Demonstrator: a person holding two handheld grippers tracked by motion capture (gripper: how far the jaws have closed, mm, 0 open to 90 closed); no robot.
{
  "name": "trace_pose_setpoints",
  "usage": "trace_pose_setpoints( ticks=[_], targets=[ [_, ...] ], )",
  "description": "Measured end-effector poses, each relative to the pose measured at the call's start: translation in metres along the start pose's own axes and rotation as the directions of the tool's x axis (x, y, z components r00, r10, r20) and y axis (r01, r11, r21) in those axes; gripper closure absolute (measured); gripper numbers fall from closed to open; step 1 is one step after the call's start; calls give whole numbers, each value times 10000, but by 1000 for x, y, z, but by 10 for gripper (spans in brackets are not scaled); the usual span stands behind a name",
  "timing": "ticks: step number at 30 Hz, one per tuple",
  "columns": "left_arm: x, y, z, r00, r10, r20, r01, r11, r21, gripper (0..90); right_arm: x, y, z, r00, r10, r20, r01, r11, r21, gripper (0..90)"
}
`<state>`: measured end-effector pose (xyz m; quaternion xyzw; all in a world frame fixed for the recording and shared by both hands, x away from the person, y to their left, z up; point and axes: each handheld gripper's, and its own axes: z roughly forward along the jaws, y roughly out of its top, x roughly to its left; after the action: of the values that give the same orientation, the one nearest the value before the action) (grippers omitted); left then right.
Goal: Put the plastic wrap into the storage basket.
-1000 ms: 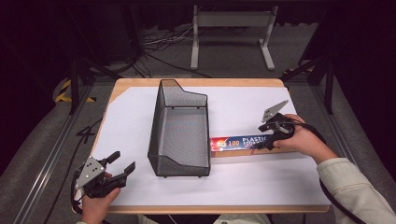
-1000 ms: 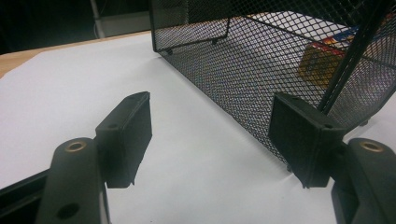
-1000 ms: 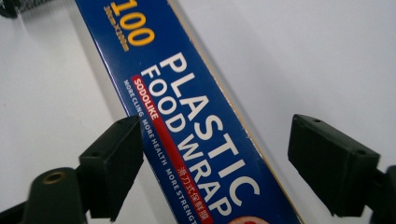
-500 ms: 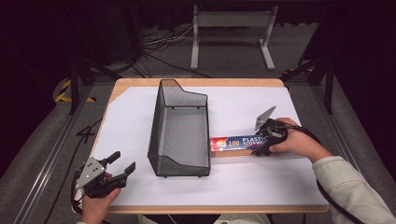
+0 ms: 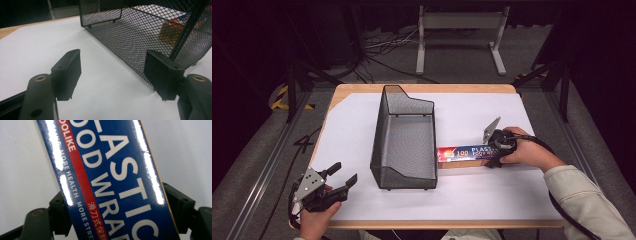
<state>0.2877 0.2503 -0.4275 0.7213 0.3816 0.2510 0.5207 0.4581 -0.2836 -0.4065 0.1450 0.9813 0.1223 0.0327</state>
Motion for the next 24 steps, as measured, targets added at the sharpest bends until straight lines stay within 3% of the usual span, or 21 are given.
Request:
trace_pose_setpoints(
  ticks=[7, 13, 24],
  targets=[
    [0, 0, 0, 10000, -27, -33, 27, 10000, -16, 309, -1, 1, -4, 9982, -569, -188, 573, 9981, 215, 325],
    [1, 0, -1, 10000, -39, -50, 39, 10000, -31, 310, 2, 2, -6, 9972, -727, -193, 734, 9965, 394, 350],
    [1, 0, -1, 9999, -90, -65, 89, 9999, -53, 310, 2, -14, -39, 9998, -35, 219, 39, 9998, -197, 385]
  ],
)
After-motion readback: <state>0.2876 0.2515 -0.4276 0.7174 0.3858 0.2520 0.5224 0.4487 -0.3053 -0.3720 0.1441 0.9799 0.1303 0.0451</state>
